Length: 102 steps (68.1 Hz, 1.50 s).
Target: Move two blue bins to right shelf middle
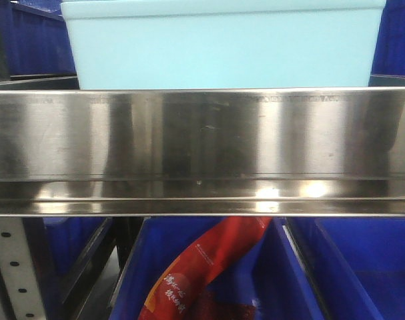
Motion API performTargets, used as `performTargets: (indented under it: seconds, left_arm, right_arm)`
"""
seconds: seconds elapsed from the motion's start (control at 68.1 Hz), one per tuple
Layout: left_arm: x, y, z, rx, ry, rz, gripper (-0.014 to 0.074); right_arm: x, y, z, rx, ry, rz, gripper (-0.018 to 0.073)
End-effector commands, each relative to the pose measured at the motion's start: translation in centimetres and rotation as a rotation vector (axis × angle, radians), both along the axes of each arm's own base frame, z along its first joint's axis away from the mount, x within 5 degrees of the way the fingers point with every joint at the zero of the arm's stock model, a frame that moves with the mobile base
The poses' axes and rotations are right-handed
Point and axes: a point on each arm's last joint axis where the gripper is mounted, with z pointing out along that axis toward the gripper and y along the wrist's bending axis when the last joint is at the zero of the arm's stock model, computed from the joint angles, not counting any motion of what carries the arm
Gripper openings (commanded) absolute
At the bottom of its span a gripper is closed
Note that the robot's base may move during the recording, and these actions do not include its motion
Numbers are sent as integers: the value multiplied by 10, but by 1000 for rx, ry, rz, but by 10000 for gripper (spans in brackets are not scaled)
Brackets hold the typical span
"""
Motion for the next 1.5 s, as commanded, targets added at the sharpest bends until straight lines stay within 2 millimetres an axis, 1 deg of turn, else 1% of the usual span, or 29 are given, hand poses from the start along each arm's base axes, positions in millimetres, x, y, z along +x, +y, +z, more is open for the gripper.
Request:
performTargets:
  seconds: [0.0,0.147,0.264,0.397,0.499,0.588,0.661,0.734,0.823,0.837,0.896,1.175,1.483]
  left_arm:
    - [-1,0,3,-10,-27,1,-111]
    - [-1,0,3,-10,-27,1,-111]
    - [-1,0,3,-10,-27,1,-111]
    - [-1,0,3,-10,-27,1,-111]
    - [-1,0,3,-10,-27,1,-111]
    - [-1,0,3,-10,-27,1,-111]
    - [-1,0,3,-10,-27,1,-111]
    - [-1,0,3,-10,-27,1,-111]
    - [-1,0,3,-10,-27,1,-111]
    - [-1,0,3,-10,-27,1,-111]
    - [-1,0,3,-10,-27,1,-111]
    - [-1,0,3,-10,-27,1,-111]
    - [-1,0,3,-10,-27,1,-111]
  right_arm:
    - [0,0,2,2,-40,-9,-162]
    - [0,-2,9,39,-105,-73,-162]
    - [1,-3,8,5,-127,-146,-162]
    - [8,-5,-12,-14,-76,-219,-162]
    - [14,-7,-34,17,-55,-261,-162]
    - [17,-9,-50,46,-79,-281,-162]
    - [18,-10,-68,50,-105,-291,-162]
    - [18,-10,-80,51,-110,-295,-162]
    - [18,-10,-79,59,-124,-297,-162]
    - [18,-10,-81,55,-99,-292,-162]
    - [18,-9,-82,53,-88,-288,-162]
    - [18,-9,-85,49,-57,-285,-162]
    - [18,-9,-85,49,-56,-284,-162]
